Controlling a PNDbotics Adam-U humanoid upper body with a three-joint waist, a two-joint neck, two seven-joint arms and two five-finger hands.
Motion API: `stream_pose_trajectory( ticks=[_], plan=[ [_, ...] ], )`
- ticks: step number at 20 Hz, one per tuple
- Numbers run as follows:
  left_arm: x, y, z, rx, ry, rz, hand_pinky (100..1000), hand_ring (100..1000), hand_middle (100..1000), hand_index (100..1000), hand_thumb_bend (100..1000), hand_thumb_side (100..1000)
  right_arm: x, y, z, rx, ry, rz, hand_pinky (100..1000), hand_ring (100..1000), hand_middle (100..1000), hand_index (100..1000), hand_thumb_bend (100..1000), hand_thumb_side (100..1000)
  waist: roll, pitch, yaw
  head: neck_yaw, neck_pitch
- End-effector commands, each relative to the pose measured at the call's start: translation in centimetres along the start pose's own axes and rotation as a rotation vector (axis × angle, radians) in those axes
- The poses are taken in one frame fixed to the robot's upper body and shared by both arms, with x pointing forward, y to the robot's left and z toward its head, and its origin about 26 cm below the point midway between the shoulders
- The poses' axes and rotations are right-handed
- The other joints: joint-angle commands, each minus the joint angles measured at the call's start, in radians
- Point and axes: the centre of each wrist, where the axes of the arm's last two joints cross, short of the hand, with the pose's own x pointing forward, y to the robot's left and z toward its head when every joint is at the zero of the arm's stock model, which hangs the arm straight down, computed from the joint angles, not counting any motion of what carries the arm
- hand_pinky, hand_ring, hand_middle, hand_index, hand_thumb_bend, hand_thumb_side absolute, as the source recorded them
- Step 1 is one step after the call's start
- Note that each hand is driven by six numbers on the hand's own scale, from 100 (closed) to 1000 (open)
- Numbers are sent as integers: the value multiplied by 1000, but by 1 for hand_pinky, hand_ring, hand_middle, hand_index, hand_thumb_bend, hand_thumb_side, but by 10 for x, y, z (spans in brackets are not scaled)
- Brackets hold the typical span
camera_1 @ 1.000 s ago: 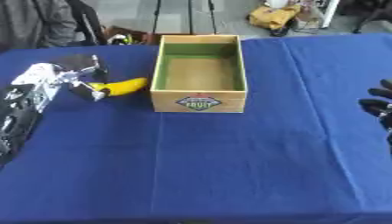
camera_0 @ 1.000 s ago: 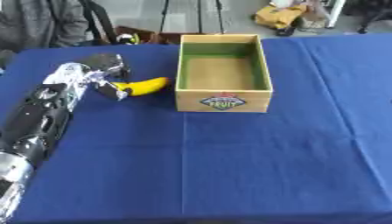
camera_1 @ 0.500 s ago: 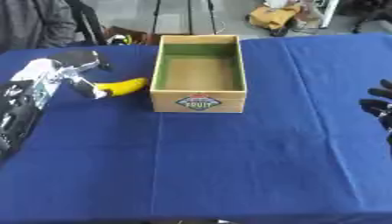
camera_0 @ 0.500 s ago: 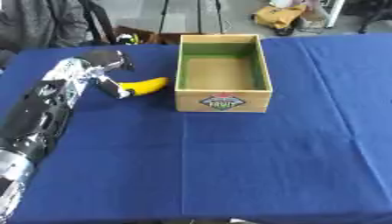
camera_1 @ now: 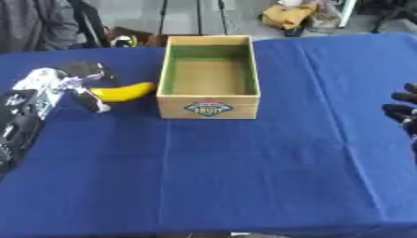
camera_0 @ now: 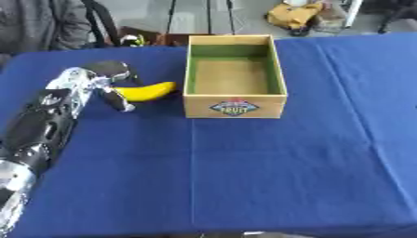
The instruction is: Pick up objects on the table and place them in the box.
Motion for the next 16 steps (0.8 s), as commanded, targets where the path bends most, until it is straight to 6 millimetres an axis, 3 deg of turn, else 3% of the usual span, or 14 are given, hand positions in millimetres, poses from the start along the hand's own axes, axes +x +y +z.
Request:
stream_pose_trajectory(
  ticks=[1, 8, 16],
  plan=[
    [-6, 14, 2, 38, 20, -3, 785, 750, 708, 771, 419, 351, 9, -1, -6, 12, -30, 11, 813, 667, 670, 797, 100, 992, -3, -8, -2, 4, -5],
    [-5, 11, 1, 41, 20, 9, 762, 686, 629, 726, 363, 333, 9, -1, -6, 13, -30, 11, 813, 667, 671, 797, 100, 993, -1, -7, -3, 3, -4],
    [-6, 12, 2, 58, 21, 26, 713, 578, 510, 615, 245, 293, 9, -1, -6, 13, -30, 10, 813, 666, 670, 797, 100, 994, -1, -9, -3, 2, -5]
  ],
)
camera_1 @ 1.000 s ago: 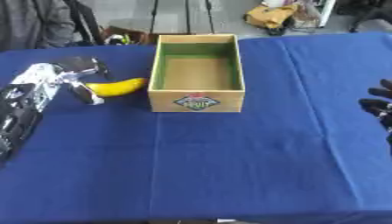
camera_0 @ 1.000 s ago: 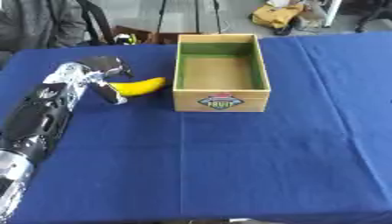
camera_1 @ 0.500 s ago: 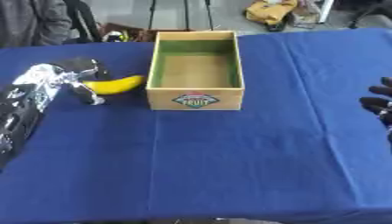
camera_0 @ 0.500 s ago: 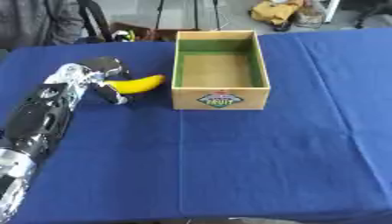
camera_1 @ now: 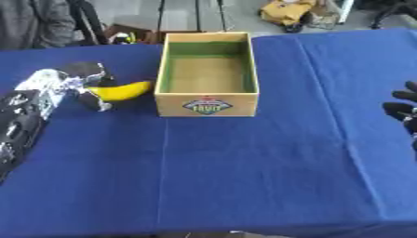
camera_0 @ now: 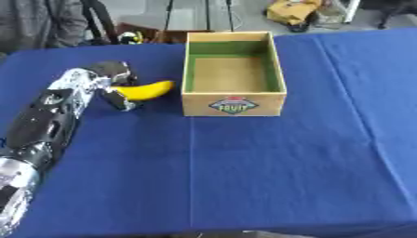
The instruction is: Pick up objects on the table and place them in the box.
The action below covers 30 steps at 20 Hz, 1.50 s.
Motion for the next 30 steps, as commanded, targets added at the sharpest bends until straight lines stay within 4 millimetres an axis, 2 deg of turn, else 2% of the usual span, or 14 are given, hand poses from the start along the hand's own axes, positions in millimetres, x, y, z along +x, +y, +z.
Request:
stream_pose_trajectory(
  ticks=[1, 6, 17, 18, 19, 22, 29, 30],
  plan=[
    [-6, 15, 4, 46, 10, 5, 707, 569, 501, 605, 236, 292, 8, -2, -4, 8, -24, 10, 813, 666, 670, 797, 100, 994, -3, -14, 1, 1, -5],
    [-8, 21, 6, 80, 4, 33, 698, 555, 485, 584, 215, 290, 8, -2, -4, 7, -25, 10, 813, 666, 670, 797, 100, 993, -5, -15, 4, -1, -4],
    [-12, 51, 16, 172, -32, 66, 698, 553, 477, 570, 199, 295, 8, -2, -4, 6, -25, 10, 813, 666, 670, 797, 100, 993, -7, -20, 9, -3, -7],
    [-11, 54, 16, 178, -37, 68, 698, 552, 477, 568, 167, 343, 8, -2, -4, 6, -26, 10, 813, 666, 670, 798, 100, 996, -8, -21, 9, -3, -7],
    [-11, 56, 17, 183, -41, 70, 698, 552, 476, 568, 196, 297, 8, -2, -4, 6, -26, 10, 813, 666, 670, 798, 100, 993, -8, -21, 9, -3, -8],
    [-8, 65, 18, 206, -59, 74, 697, 550, 472, 562, 188, 298, 8, -2, -4, 5, -26, 10, 813, 666, 670, 797, 100, 993, -8, -21, 9, -3, -8],
    [1, 84, 18, 301, -108, 145, 691, 538, 455, 538, 149, 315, 7, -3, -4, 4, -25, 10, 813, 665, 670, 797, 100, 992, -10, -23, 4, -3, -9],
    [3, 87, 18, 315, -117, 156, 691, 537, 454, 536, 135, 353, 7, -3, -4, 4, -25, 10, 813, 665, 670, 797, 100, 992, -10, -23, 2, -2, -9]
  ],
)
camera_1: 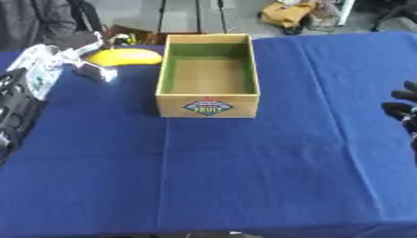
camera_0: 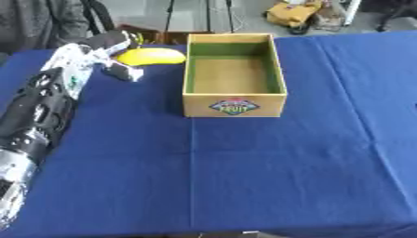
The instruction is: Pick up objects on the table and place them in the box.
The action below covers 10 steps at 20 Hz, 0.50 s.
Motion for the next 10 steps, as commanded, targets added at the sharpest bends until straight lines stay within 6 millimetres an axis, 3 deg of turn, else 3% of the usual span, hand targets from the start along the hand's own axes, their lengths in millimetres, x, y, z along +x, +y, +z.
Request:
stream_pose_trajectory(
  ticks=[1, 10],
  plan=[
    [4, 32, 1, 93, -22, 11, 690, 537, 452, 534, 141, 319, 8, -2, -4, 5, -27, 9, 813, 665, 670, 797, 100, 992, -4, -17, -3, 1, -9],
    [34, 55, -15, 157, -103, 50, 690, 535, 449, 530, 131, 323, 8, 0, -5, 14, -27, 6, 813, 665, 669, 797, 100, 994, -3, -16, -23, 7, -11]
  ],
)
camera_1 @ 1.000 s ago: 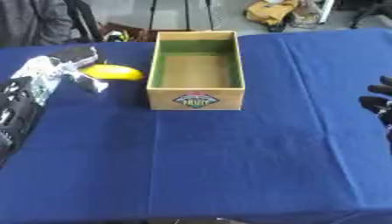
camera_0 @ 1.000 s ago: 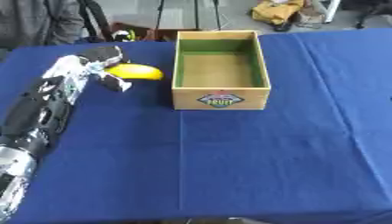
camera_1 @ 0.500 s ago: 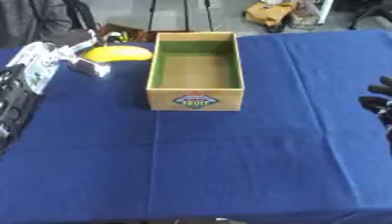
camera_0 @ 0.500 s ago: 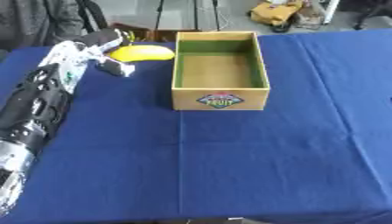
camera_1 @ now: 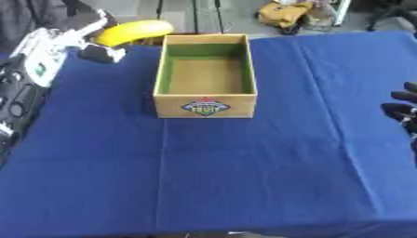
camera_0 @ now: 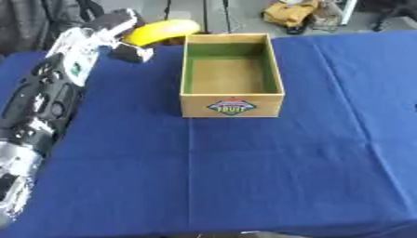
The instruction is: Pick up objects on the table and place them in the box.
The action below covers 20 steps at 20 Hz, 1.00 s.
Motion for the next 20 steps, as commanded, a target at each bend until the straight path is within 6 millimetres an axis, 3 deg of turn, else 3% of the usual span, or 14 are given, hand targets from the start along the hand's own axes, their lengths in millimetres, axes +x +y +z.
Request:
stream_pose_trajectory(
  ticks=[1, 11, 20],
  plan=[
    [12, 22, -8, 49, -27, -14, 690, 536, 450, 531, 134, 324, 9, 0, -6, 17, -30, 6, 813, 665, 670, 797, 100, 994, -3, -13, -8, 7, -12],
    [37, -1, -37, -8, -30, -17, 690, 543, 458, 540, 144, 331, 14, 8, -13, 49, -50, -2, 814, 665, 669, 798, 100, 998, 4, 22, -73, 25, -41],
    [48, -25, -48, -58, -36, -61, 689, 547, 462, 545, 147, 335, 18, 12, -17, 63, -64, -3, 814, 665, 669, 798, 100, 1000, 11, 50, -117, 41, -61]
  ],
)
